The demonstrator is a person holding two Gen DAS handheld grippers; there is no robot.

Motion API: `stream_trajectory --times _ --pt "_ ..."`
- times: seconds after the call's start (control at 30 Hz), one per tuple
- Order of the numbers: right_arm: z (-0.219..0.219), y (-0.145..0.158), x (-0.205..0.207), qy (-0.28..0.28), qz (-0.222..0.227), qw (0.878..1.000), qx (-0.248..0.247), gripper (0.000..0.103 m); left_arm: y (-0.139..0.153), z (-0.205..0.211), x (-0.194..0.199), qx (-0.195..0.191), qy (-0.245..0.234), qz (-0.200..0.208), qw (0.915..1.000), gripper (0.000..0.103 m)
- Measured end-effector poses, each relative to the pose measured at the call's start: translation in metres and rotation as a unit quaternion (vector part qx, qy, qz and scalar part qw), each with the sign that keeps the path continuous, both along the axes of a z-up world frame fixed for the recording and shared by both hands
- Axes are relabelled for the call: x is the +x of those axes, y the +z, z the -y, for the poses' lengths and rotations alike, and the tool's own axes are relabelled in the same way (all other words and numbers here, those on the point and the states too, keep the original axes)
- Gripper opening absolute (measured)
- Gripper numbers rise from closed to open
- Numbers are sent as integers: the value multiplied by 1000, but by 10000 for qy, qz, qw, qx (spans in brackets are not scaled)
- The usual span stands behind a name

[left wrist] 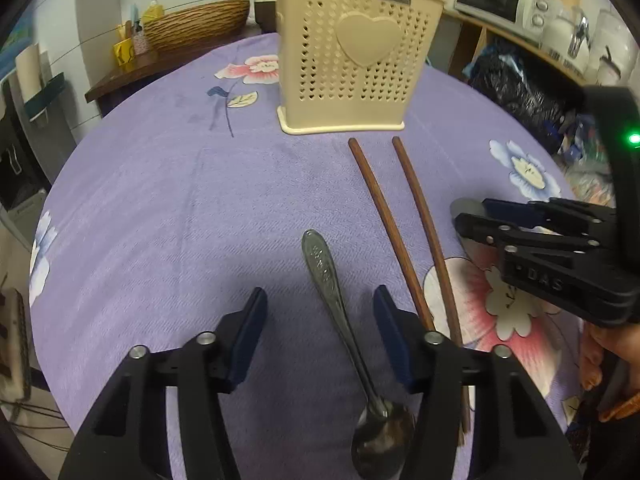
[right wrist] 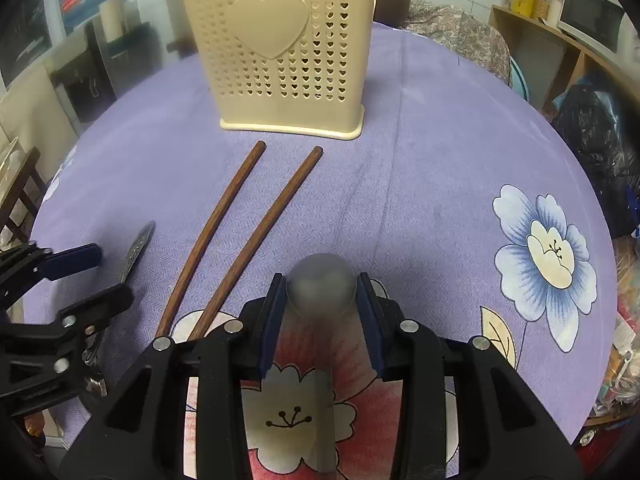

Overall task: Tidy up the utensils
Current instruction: 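Grasp the silver spoon with the left tool while the right tool grasps the clear plastic spoon, then lift both spoons and carry them over the cream holder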

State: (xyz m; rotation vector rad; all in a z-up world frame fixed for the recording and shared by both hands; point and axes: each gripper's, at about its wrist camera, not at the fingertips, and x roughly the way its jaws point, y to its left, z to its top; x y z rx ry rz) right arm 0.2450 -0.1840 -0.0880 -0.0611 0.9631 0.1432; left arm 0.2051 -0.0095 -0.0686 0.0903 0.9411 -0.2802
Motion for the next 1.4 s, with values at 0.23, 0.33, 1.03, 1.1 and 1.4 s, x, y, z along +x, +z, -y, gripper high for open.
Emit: stream_trajectory --times 0.23,0.33,1.03,1.1,1.4 --pt "0 -1 -2 -13 23 10000 6 37 0 14 14 344 -59 50 9994 31" --pt "-1 -1 -2 -9 19 10000 -21 37 1 17 16 424 -59 70 9991 21" --pt "6 0 -4 52 31 9999 145 37 13 17 30 217 -6 84 9997 3" --pt "8 0 -4 41 36 9998 208 37 14 14 30 156 14 94 9998 3" --pt "18 22 -16 92 431 9957 814 37 46 -4 23 -510 107 410 9978 3"
